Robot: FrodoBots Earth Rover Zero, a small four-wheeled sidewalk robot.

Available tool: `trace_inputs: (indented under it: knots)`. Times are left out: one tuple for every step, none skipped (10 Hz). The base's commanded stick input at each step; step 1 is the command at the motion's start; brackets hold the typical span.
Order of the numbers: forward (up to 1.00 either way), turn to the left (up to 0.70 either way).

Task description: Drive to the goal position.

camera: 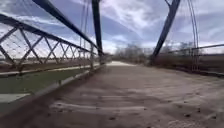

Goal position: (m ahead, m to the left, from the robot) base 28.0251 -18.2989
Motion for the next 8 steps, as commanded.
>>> trace_inputs:
  knots:
    - [1.00, 0.01]
    - [1.00, 0.01]
    - [1.00, 0.01]
    - [1.00, 0.01]
    - [1.00, 0.01]
    - [1.00, 0.01]
    - [1.00, 0.01]
    - [1.00, 0.01]
